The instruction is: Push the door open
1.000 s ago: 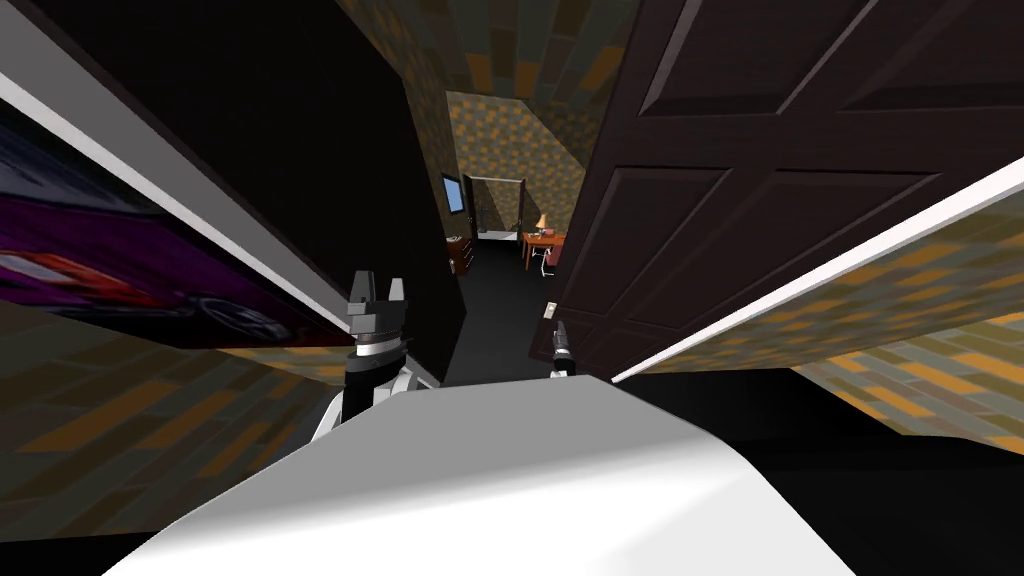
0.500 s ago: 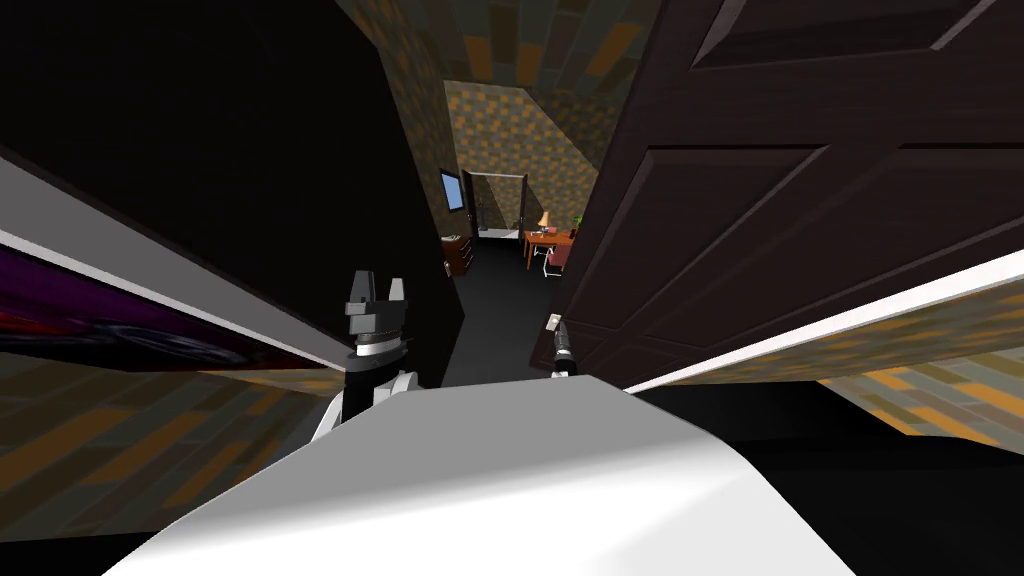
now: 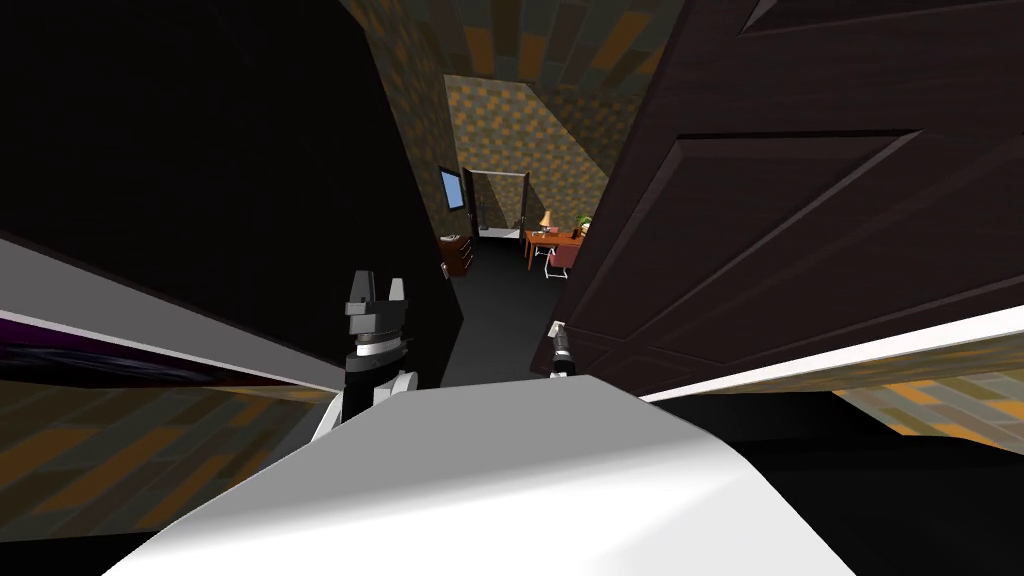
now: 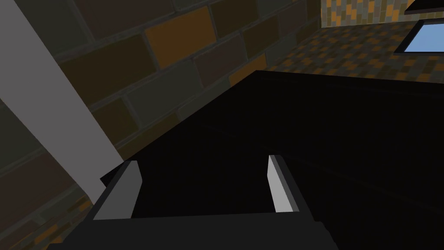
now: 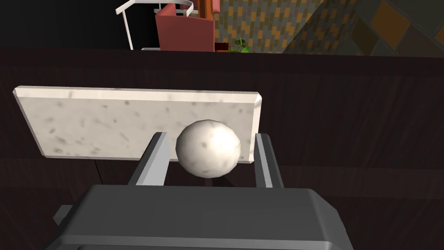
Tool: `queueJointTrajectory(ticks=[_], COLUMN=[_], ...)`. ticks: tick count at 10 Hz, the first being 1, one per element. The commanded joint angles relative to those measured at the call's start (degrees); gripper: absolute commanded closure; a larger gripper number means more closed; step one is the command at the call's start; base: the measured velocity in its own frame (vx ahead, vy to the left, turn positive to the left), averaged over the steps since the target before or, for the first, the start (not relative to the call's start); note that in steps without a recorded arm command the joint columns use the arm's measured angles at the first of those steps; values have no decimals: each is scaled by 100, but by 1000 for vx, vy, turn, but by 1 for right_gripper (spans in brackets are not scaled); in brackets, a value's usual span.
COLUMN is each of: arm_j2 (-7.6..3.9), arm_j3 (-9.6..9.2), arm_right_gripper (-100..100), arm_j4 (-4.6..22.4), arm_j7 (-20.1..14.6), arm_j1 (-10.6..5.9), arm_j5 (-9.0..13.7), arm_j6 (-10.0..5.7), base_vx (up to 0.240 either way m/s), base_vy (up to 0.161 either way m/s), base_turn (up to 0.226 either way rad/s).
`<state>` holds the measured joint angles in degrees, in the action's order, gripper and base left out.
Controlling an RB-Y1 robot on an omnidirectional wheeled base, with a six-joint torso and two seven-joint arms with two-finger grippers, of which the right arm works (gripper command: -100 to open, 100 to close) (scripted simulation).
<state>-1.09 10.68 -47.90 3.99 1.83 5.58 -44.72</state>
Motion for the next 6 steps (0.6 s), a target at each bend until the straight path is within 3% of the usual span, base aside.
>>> queueJointTrajectory(ticks=[1,5,6], arm_j2=[-2,-2,-86], arm_j3=[0,0,77], arm_right_gripper=[100,100,100], arm_j4=[0,0,12], arm_j7=[0,0,25], arm_j1=[0,0,4], arm_j5=[0,0,44], arm_j6=[8,8,29], base_vx=[-23,-6,105], base_vy=[2,0,10], base_turn=[8,1,-20])
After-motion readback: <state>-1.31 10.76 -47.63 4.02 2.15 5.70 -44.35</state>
